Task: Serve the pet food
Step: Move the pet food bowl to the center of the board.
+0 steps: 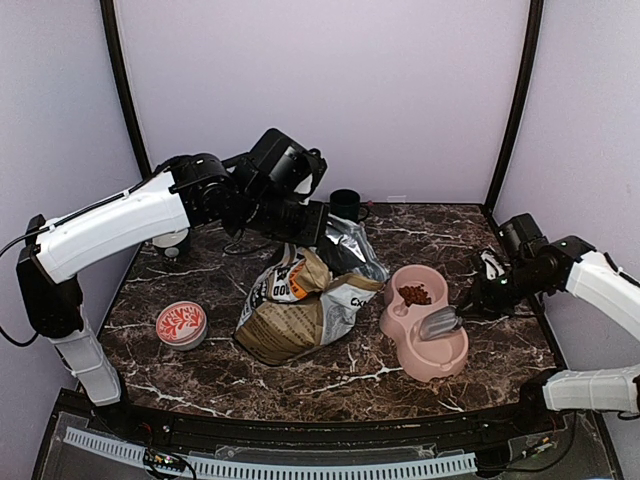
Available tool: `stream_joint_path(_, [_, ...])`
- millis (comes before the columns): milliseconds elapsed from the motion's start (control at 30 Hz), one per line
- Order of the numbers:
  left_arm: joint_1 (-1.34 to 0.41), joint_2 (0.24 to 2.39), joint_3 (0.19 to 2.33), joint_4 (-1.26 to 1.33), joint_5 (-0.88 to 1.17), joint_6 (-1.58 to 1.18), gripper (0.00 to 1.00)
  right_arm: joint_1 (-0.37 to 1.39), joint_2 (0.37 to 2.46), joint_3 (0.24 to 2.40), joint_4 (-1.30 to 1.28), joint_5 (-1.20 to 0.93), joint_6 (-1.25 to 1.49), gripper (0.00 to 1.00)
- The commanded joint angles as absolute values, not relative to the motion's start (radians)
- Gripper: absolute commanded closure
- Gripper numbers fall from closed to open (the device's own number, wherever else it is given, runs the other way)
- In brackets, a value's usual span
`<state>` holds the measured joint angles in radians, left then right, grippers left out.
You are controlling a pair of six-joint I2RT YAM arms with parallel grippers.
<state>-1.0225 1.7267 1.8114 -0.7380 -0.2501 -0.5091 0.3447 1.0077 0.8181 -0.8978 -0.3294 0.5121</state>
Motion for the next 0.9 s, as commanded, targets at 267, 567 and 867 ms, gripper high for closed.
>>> stream_joint_path(267, [-1.007,1.716,1.804,-0.762,-0.269,-0.499,1.00,0.355,1.146,0.879,-0.751,-0.214,0.492,1.00])
stream_joint_path(567, [-1.002,1.723,1.811,-0.766,-0.268,-0.499,1.00,0.355,1.251,0.962,-0.735,-0.156,0.438,1.00])
stream_joint_path(867, [-0.998,1.717,1.808,-0.767,-0.264,-0.500,1.00,0.355,1.141,1.003,-0.740,-0.352,0.426,1.00])
